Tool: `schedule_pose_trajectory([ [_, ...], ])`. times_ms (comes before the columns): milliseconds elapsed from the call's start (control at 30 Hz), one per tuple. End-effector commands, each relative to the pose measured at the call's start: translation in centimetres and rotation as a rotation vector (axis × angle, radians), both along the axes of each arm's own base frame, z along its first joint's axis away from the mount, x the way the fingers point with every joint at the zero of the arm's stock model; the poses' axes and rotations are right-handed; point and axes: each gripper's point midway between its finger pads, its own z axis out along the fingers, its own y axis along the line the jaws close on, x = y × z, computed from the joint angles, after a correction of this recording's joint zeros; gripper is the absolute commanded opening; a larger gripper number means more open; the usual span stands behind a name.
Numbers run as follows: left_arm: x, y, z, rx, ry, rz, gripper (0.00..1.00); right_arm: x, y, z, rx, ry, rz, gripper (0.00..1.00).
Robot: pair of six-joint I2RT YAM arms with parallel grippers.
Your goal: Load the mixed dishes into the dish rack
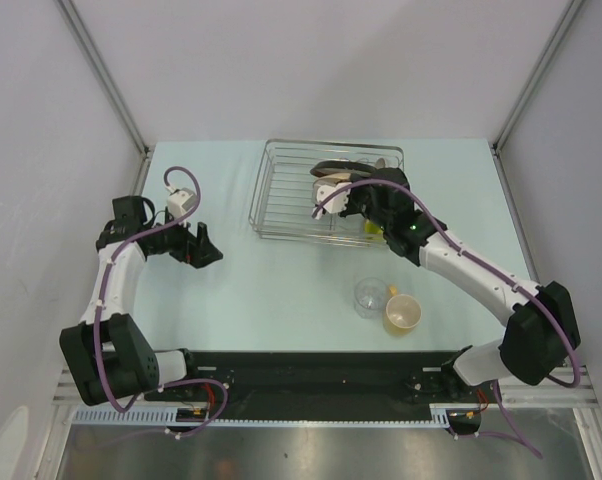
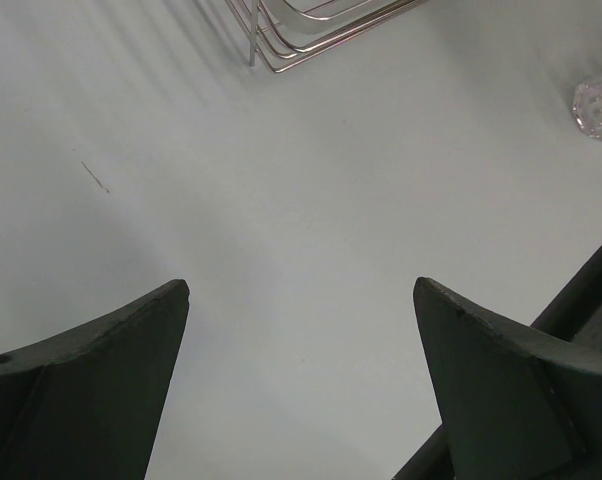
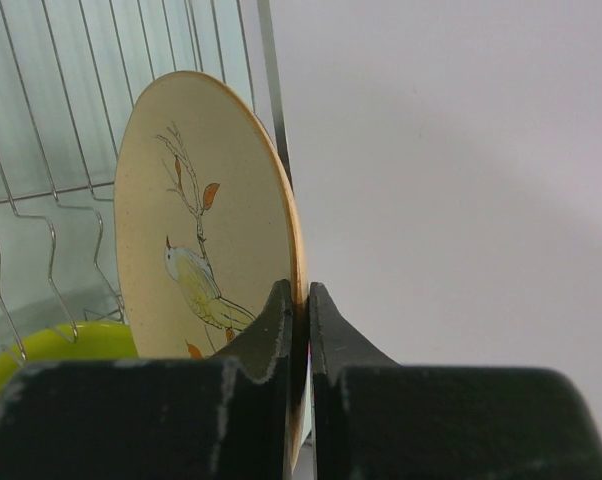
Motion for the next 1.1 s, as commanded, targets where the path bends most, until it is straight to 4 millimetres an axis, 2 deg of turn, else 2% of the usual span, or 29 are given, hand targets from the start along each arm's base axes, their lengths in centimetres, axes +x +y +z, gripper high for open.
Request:
schedule_pose_trajectory([
  [0, 0.7, 0.1, 0.4, -0.007, -0.023, 0.003, 1.0, 1.1, -1.1, 2.4, -0.027, -0.091, -0.051, 0.0],
  [600, 0.9, 0.3, 0.8, 0.007, -0.037, 0.004, 1.0, 1.5, 0.5, -3.2, -0.022, 0.067, -0.041, 0.0],
  [1067, 1.2, 0.4, 1.5, 0.013, -0.055, 0.008, 1.0, -0.4, 0.9, -9.2, 0.027, 0.259, -0.055, 0.0],
])
